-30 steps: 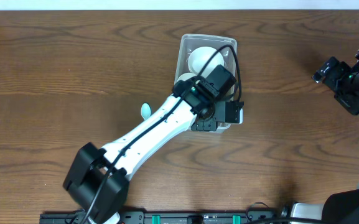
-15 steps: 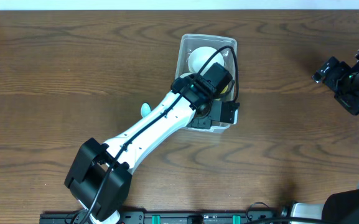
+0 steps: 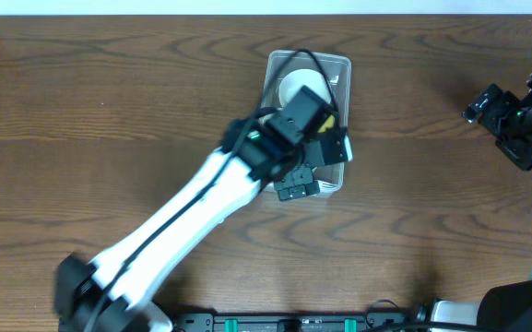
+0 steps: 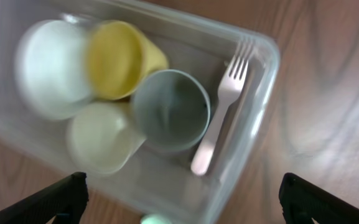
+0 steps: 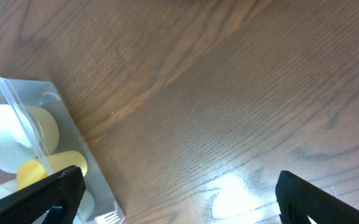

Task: Pack container
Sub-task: 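Drop the white fork into the container and withdraw, then grasp the mint-green spoon with the left gripper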

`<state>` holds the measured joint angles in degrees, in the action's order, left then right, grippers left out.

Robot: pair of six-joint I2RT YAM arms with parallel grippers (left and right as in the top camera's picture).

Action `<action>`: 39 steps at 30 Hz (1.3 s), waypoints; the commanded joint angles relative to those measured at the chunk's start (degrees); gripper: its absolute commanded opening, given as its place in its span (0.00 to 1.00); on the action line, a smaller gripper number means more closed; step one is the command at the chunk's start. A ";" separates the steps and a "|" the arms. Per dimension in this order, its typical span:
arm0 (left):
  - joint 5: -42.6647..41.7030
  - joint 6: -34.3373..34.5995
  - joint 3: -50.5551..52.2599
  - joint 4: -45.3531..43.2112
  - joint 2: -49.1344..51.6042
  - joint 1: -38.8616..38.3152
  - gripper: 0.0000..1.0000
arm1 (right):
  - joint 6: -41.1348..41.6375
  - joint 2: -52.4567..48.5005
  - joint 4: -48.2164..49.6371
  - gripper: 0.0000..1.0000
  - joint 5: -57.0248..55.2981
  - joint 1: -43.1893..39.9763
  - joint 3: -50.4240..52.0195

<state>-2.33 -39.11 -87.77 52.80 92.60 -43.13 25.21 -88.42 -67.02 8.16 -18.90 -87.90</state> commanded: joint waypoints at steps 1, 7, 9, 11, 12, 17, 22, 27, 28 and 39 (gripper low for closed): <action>4.90 17.88 -1.73 3.76 -6.86 3.02 0.98 | 0.02 0.13 -0.07 0.99 0.22 -0.22 0.04; 9.84 33.86 0.52 13.55 -7.91 16.61 0.98 | 0.02 0.13 -0.07 0.99 0.22 -0.22 0.04; 7.78 35.23 3.08 12.59 -6.91 20.57 0.98 | 0.02 0.13 -0.07 0.99 0.22 -0.22 0.04; 2.32 35.36 5.84 10.75 -5.66 23.50 0.98 | 0.02 0.13 -0.07 0.99 0.22 -0.22 0.04; -0.57 35.32 7.26 9.92 -4.98 24.61 0.98 | 0.02 0.13 -0.07 0.99 0.22 -0.22 0.04; -3.06 40.13 13.42 3.98 0.15 28.87 0.98 | 0.02 0.13 -0.07 0.99 0.22 -0.22 0.04; -3.08 48.22 16.31 0.79 7.54 30.47 0.96 | 0.02 0.13 -0.07 0.99 0.22 -0.22 0.04; -3.06 48.22 16.35 -1.31 13.35 29.55 0.87 | 0.02 0.13 -0.07 0.99 0.22 -0.22 0.04; -3.06 48.19 16.35 -2.01 14.53 29.38 0.86 | 0.02 0.13 -0.07 0.99 0.22 -0.22 0.04; -3.08 48.22 16.35 -3.19 22.23 29.22 0.57 | 0.02 0.13 -0.07 0.99 0.22 -0.22 0.04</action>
<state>-5.63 9.08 -71.75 49.63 113.16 -13.82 25.21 -88.42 -66.98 8.16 -18.90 -87.90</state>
